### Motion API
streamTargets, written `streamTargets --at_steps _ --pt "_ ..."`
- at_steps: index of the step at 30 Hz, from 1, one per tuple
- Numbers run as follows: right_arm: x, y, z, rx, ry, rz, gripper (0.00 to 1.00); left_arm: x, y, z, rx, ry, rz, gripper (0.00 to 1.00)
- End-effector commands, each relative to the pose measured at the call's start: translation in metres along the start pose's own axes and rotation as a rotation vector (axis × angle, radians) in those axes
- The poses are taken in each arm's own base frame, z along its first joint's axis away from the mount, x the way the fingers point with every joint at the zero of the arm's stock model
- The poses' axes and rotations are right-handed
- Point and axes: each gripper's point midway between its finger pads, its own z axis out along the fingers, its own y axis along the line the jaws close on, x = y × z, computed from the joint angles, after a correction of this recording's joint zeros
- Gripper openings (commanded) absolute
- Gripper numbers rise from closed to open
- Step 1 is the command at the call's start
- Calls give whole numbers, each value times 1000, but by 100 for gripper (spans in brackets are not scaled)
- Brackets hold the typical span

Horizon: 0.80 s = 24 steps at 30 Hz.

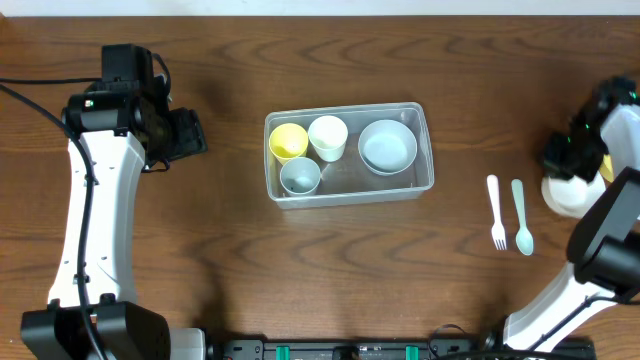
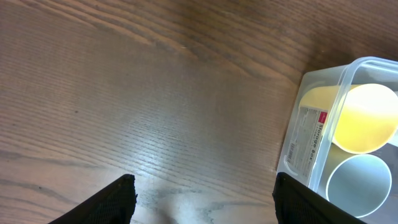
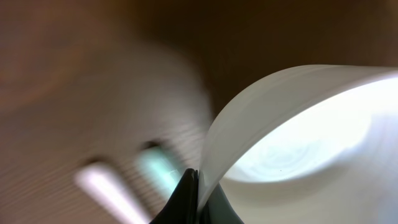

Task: Pack container
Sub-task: 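Return the right gripper and grasp the white plate, then place the white plate onto the bowl in the container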

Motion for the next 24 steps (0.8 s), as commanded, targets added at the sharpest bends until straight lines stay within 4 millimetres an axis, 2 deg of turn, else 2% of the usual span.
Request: streamTargets --at_steps 1,4,5,7,10,14,17,20,24 --pt "-16 65 -94 -111 -246 -208 1 1 2 2 -4 9 -6 71" --pt "0 122 -151 -160 -389 -416 1 1 2 2 -4 8 -6 71" --pt "9 139 -163 -174 -421 -483 1 1 2 2 -4 8 -6 71" --pt "32 177 -181 -208 -469 -626 1 1 2 2 -4 8 -6 71" --pt "75 228 -186 -241 -476 -827 1 1 2 2 -4 9 -6 71" --pt "129 280 -165 -273 -406 -1000 1 1 2 2 -4 9 -6 71" --pt "156 302 -139 -268 -330 -1063 1 1 2 2 -4 9 -6 71" --pt "171 313 -109 -243 -254 -1087 1 1 2 2 -4 9 -6 71" --pt "177 316 -70 -196 -154 -1075 1 1 2 2 -4 9 -6 71"
